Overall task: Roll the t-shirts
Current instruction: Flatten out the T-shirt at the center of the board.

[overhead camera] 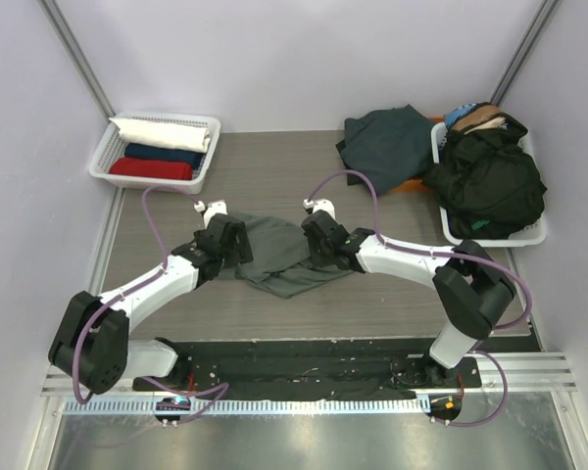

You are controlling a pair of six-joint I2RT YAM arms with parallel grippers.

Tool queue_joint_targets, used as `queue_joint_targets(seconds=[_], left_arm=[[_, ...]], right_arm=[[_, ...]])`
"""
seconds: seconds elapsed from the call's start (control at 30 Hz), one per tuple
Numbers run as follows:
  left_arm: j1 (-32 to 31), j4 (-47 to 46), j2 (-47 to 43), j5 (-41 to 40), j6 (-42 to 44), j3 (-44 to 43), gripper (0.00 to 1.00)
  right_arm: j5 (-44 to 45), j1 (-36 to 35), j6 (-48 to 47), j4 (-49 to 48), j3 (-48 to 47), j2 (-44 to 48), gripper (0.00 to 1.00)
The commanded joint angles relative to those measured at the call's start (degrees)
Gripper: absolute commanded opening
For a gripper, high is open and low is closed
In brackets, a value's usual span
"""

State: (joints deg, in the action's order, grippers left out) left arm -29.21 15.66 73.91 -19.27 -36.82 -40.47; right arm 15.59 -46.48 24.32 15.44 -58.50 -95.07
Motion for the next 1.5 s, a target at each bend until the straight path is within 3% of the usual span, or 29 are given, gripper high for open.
queue_joint_targets(seconds=[0.0,0.03,0.2,0.43,0.53,0.6,0.73,1.07,1.47], left_arm=[[0.47,-3.27,0.53,2.04,0.87,-0.4,0.77],[0.38,-3.27,1.06,2.91,0.87,-0.49,0.76],[0.38,-4.76,3.08,4.76,0.43,-0.93,0.73],[0.47,-6.61,7.38,6.17,-0.1,-1.81,0.63],[0.47,-6.87,9.5,6.52,0.17,-3.12,0.42],[0.3,-6.87,9.5,7.92,0.26,-3.83,0.21],[0.12,-5.21,6.18,7.76,0.34,-4.62,0.01],[0.03,7.8,-6.04,2.32,2.1,-10.23,0.0],[0.03,22.3,-14.66,1.6,3.6,-31.24,0.0]], right_arm=[[5.23,-0.28,-0.32,0.73,-0.3,3.13,0.05],[5.84,-0.28,-0.23,0.99,0.48,4.35,0.01],[7.52,-0.02,0.82,0.91,3.48,14.62,0.01],[3.58,0.86,3.98,1.09,7.16,20.71,0.01],[0.84,0.86,5.82,-0.67,9.45,21.76,0.01],[1.54,0.86,6.36,-0.94,10.33,22.03,0.01],[3.47,1.04,5.92,-0.59,11.13,22.99,0.01],[5.33,5.95,2.68,3.8,7.71,26.16,0.01],[-1.79,12.64,-1.9,12.67,-14.6,28.18,0.01]])
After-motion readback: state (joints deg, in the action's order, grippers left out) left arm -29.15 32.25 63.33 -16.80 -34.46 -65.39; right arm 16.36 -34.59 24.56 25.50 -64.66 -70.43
